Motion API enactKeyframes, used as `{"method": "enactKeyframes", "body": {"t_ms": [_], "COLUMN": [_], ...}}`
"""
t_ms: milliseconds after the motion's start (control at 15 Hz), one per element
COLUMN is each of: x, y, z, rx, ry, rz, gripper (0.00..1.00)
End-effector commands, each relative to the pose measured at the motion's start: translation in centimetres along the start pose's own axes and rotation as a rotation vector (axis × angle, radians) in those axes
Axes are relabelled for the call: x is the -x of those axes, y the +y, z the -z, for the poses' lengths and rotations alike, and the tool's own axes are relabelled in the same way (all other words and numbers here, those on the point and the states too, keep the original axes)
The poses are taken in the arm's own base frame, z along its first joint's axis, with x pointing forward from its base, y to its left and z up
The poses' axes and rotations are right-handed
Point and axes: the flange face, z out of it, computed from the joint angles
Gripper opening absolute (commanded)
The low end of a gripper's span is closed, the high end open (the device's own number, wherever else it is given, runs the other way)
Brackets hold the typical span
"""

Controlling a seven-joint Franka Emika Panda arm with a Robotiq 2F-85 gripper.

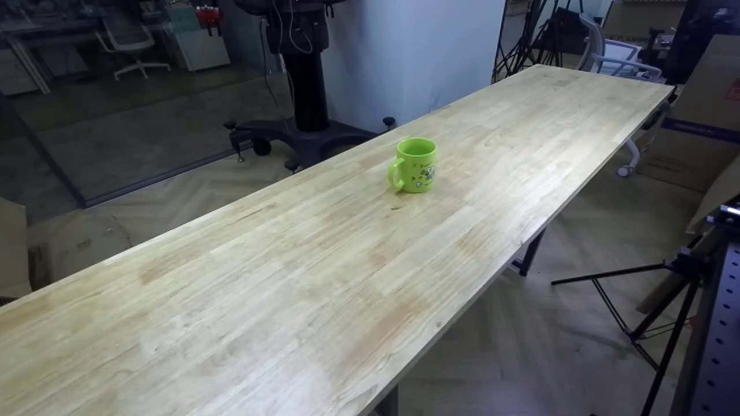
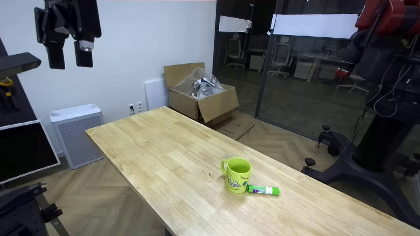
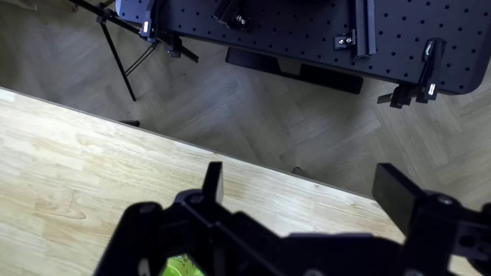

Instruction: Put the paper glue in the mug

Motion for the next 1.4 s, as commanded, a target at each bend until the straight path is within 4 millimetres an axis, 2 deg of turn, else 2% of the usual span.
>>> {"method": "enactKeyframes", "body": {"t_ms": [0,267,400,533,733,867,933,1067,1200,1267,1333], "x": [0.0,-0.3,-1.0,-1.9,-3.3,-4.5,-3.1,-3.8,-4.2,-3.9,-4.1], "y": [0.0,0.3,2.4,5.9,12.1,15.6,13.4,15.8,15.9,14.9,14.8], "z": [0.0,0.1,-0.2,-1.1,-3.3,-4.8,-4.0,-5.6,-6.0,-5.5,-5.3], "rx": [0.000,0.000,-0.021,-0.035,-0.099,-0.137,-0.119,-0.140,-0.142,-0.154,-0.159], "ry": [-0.001,0.007,0.016,0.040,0.083,0.117,0.111,0.115,0.108,0.135,0.158], "rz": [0.000,-0.014,-0.122,-0.234,-0.373,-0.470,-0.374,-0.428,-0.438,-0.426,-0.433], "gripper": [1.00,1.00,1.00,1.00,1.00,1.00,1.00,1.00,1.00,1.00,1.00]}}
